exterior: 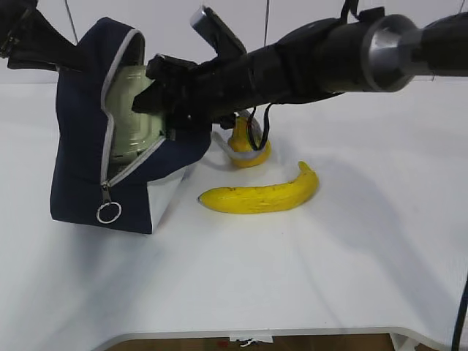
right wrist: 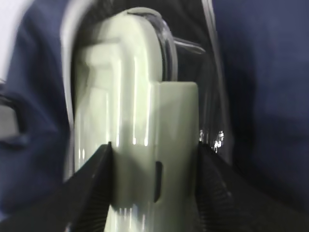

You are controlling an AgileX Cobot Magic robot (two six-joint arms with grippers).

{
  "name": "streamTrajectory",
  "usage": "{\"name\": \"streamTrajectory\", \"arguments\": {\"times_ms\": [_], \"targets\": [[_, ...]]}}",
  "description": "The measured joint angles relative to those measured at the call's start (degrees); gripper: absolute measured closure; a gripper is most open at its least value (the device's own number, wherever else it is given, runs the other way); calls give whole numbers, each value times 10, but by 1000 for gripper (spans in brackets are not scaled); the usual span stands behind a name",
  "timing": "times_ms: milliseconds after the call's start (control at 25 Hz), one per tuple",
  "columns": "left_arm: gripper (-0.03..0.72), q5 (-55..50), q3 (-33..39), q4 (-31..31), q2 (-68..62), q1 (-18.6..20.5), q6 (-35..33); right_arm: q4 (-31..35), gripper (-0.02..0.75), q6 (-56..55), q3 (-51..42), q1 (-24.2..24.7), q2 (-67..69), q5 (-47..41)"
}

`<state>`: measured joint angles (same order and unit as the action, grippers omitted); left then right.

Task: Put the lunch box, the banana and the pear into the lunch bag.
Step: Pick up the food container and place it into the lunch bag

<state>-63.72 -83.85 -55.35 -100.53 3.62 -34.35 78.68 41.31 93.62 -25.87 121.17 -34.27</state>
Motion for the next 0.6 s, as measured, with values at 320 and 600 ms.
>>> {"name": "streamTrajectory", "arguments": {"times_ms": [320,600], "targets": [[676,-42,0,58,0,0,-3,21,374,1,50,-2,44,-3],[676,-50,0,72,-4,0,-4,28,374,-2,66,-2,81,-9]]}}
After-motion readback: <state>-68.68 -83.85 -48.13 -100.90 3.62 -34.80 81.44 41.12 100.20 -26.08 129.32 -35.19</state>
